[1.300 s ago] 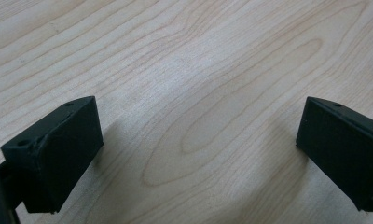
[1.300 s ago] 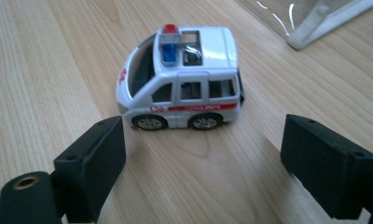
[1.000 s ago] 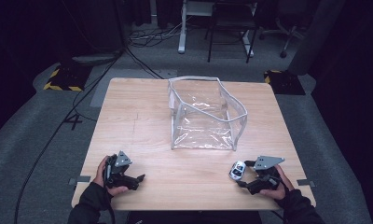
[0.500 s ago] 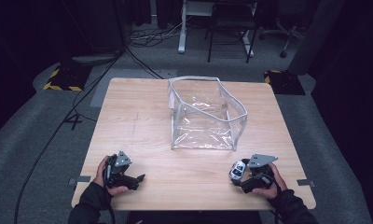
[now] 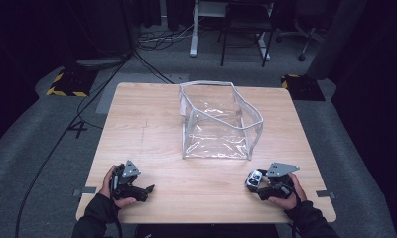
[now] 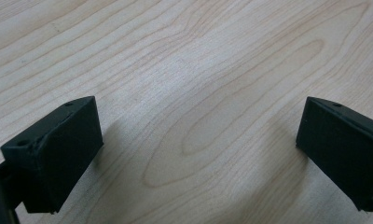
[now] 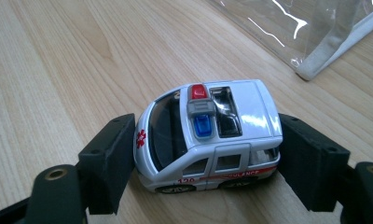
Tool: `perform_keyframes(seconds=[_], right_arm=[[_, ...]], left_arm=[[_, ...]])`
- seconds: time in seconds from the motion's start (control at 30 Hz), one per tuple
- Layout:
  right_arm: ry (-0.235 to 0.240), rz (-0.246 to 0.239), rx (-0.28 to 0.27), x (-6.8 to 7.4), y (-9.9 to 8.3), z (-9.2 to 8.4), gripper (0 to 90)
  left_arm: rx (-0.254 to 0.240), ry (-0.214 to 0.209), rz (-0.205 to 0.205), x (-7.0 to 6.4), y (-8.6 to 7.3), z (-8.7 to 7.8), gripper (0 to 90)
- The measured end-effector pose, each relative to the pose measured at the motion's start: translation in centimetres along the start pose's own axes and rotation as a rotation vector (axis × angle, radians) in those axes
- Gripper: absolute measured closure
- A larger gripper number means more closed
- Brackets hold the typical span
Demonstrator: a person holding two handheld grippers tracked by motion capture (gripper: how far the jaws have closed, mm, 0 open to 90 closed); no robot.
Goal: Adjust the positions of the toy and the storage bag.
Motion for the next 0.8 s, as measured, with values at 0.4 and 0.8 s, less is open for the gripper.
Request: perform_keyframes(seconds=[0.4,0.8], right_arm=[[-0.050,0.020,0.000,-2.5,-1.2,-1.4,25.0],[-0.072,0.070,0.014,-6.6,-2.0,-2.3,24.9]], left_arm=[[0.000,0.000,0.000,0.0,0.0,0.0,0.5],[-0.001,0.000,-0.005,0.0,0.0,0.0,0.5]])
Point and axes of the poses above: each handheld gripper's, and its own axes: z roughly forward along the jaws, y roughly out of its top, x roughly to its left, the point moved 7 cm from there along z, roughly forward along the jaws, and after that the axes turned 1 degree about y, right-handed, at the moved point
